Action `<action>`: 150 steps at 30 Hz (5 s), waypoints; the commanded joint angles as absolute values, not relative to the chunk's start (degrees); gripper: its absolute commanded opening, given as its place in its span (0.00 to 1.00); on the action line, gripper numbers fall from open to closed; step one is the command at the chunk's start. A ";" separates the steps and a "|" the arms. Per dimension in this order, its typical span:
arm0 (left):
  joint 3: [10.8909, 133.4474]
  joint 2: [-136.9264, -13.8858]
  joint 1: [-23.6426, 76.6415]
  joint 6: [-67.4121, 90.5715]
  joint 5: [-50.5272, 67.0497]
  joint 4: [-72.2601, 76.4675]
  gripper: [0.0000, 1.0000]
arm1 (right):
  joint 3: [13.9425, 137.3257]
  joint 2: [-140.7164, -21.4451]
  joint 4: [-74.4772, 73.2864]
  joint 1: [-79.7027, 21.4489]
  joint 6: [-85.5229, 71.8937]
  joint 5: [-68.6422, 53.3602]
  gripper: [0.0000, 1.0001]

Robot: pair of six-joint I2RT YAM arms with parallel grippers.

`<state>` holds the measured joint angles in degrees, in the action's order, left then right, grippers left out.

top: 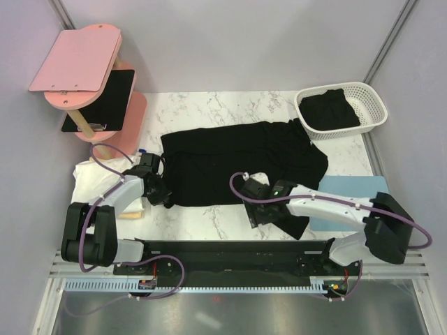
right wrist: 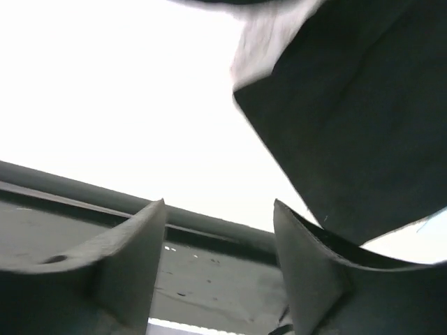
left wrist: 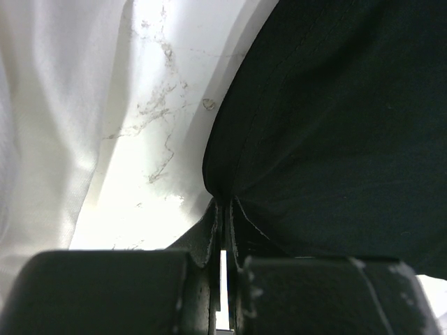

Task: Fold and stack the t-shirts
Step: Grap the side of the flattened tshirt closest away from the robot with both arms, then fold the other side of the tshirt into a rectangle

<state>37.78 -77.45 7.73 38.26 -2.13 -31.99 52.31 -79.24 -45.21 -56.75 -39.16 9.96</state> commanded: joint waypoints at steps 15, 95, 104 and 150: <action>39.20 -79.45 7.82 36.91 1.23 -28.48 0.02 | 53.53 -96.58 -61.45 -66.01 -56.69 34.19 0.62; 67.41 -78.48 0.09 29.01 -4.75 -48.17 0.02 | 65.57 -82.18 -38.34 -51.17 -27.87 39.82 0.00; 69.35 -83.50 -1.49 27.34 -2.20 -48.08 0.02 | 65.66 -87.01 -29.71 -37.36 -17.67 29.10 0.00; 62.22 -76.89 -1.49 27.69 4.04 -49.49 0.02 | 66.43 -74.78 -32.01 -33.93 -13.37 29.63 0.00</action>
